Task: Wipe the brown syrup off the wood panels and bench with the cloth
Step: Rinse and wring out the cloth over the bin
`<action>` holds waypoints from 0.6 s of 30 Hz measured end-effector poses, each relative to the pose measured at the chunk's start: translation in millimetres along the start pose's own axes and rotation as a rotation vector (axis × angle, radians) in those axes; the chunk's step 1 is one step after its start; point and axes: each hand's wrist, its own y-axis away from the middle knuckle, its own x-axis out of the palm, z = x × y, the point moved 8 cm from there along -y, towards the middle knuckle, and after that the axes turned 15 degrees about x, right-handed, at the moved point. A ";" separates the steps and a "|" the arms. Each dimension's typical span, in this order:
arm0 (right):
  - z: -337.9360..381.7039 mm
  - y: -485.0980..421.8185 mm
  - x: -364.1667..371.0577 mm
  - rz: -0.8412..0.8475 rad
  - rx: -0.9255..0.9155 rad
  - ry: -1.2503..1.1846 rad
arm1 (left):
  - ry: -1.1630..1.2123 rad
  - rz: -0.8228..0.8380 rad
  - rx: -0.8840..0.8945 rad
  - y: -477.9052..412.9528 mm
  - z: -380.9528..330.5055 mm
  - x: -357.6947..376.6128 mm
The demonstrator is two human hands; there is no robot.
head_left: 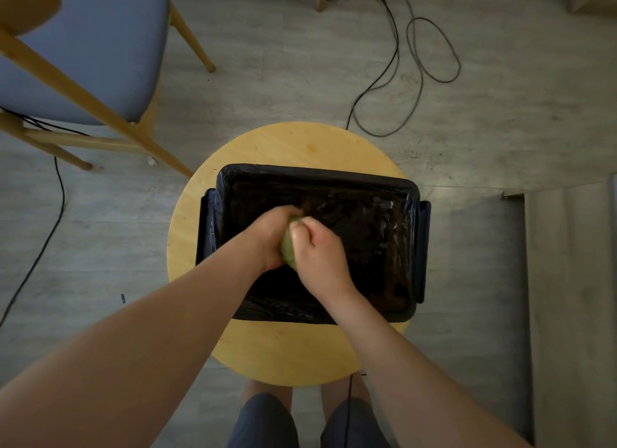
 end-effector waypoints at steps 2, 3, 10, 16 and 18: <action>18.0 14.0 -0.6 -0.023 -0.171 0.028 | -0.042 -0.072 0.003 -1.0 -4.0 -10.2; 24.4 16.9 0.6 -0.054 -0.241 0.084 | -0.055 -0.093 0.000 -1.5 -4.1 -12.4; 11.6 -19.1 -11.6 -0.493 -0.344 0.523 | 0.009 -0.091 0.098 8.9 -13.5 -2.4; -44.7 -50.8 -44.6 -0.481 0.254 0.365 | -0.170 -0.071 0.096 10.1 -18.8 -18.5; -60.4 -50.1 -30.9 -0.356 0.474 0.234 | -0.204 -0.123 0.119 7.8 -20.2 -19.5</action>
